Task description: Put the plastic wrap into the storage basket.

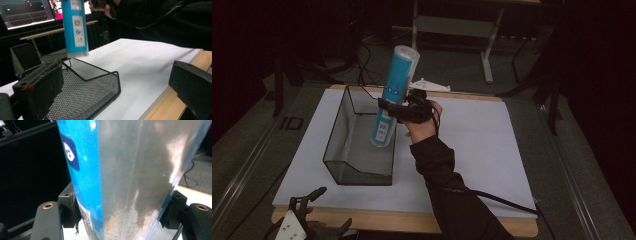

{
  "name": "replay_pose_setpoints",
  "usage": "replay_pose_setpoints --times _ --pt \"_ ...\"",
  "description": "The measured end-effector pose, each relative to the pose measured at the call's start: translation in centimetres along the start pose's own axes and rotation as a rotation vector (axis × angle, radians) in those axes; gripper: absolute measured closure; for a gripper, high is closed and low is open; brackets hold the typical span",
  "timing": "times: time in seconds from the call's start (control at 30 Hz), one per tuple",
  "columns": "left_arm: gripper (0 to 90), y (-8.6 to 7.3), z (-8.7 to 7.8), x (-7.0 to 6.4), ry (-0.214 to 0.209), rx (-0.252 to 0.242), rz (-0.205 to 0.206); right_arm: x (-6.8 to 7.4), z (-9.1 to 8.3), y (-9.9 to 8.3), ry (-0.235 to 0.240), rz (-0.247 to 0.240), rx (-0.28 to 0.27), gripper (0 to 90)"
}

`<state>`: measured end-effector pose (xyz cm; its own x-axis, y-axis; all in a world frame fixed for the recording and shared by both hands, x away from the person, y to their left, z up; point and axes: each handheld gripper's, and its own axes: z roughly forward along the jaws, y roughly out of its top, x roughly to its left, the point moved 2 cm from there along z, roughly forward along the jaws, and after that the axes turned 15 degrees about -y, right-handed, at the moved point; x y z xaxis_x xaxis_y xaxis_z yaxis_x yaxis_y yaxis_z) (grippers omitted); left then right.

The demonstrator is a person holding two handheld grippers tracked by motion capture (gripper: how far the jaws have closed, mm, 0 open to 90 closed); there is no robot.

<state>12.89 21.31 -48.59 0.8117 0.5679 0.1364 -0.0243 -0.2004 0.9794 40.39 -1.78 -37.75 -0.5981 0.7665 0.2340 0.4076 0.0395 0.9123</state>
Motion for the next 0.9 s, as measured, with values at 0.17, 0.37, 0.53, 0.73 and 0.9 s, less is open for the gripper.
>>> replay_pose_setpoints --times 0.17,0.37,0.53,0.73,0.9 --pt "0.2 0.0 0.0 0.0 0.003 -0.001 0.003 0.8 0.4 -2.2 -0.013 0.021 0.082 32.0" --pt "0.2 0.0 0.0 -0.1 0.002 -0.001 0.003 1.1 0.7 -4.5 -0.019 0.078 0.178 32.0" --pt "0.2 0.0 0.0 -0.1 0.001 0.000 0.004 1.2 1.0 -5.7 -0.025 0.097 0.236 32.0" --pt "0.2 0.0 0.0 0.0 0.000 0.001 0.002 0.9 2.3 -6.9 -0.069 0.101 0.288 32.0" --pt "0.2 0.0 0.1 0.0 -0.005 0.006 0.001 0.5 3.2 -7.1 -0.086 0.138 0.265 32.0"
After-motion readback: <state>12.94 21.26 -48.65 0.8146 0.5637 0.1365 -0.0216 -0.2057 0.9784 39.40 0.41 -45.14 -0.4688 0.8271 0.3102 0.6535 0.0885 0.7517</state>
